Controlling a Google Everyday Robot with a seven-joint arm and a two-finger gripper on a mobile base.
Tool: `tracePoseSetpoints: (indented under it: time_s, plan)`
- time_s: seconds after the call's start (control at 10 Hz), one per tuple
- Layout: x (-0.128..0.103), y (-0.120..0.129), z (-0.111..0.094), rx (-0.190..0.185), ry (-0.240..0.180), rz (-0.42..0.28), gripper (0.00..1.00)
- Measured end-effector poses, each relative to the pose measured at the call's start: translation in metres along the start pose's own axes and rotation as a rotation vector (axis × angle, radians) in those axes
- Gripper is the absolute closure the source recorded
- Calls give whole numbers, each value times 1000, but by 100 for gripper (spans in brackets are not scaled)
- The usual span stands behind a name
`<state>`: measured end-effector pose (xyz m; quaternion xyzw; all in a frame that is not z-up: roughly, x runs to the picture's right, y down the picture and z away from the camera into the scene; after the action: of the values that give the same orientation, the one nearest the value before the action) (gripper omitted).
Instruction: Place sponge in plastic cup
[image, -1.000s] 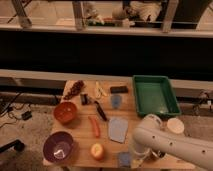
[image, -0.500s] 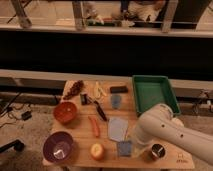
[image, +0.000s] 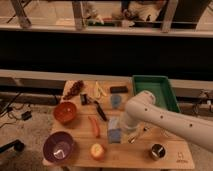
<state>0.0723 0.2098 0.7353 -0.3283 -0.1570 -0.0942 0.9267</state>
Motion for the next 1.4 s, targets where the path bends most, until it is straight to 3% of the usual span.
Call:
tracePoseSetpoints:
  time_s: [0.2, 1.0, 1.4]
  plan:
    - [-7, -22, -2, 3, 5, -15, 90]
    - [-5, -21, -1, 2, 13, -18, 90]
    - [-18, -59, 6, 41, 27, -29, 90]
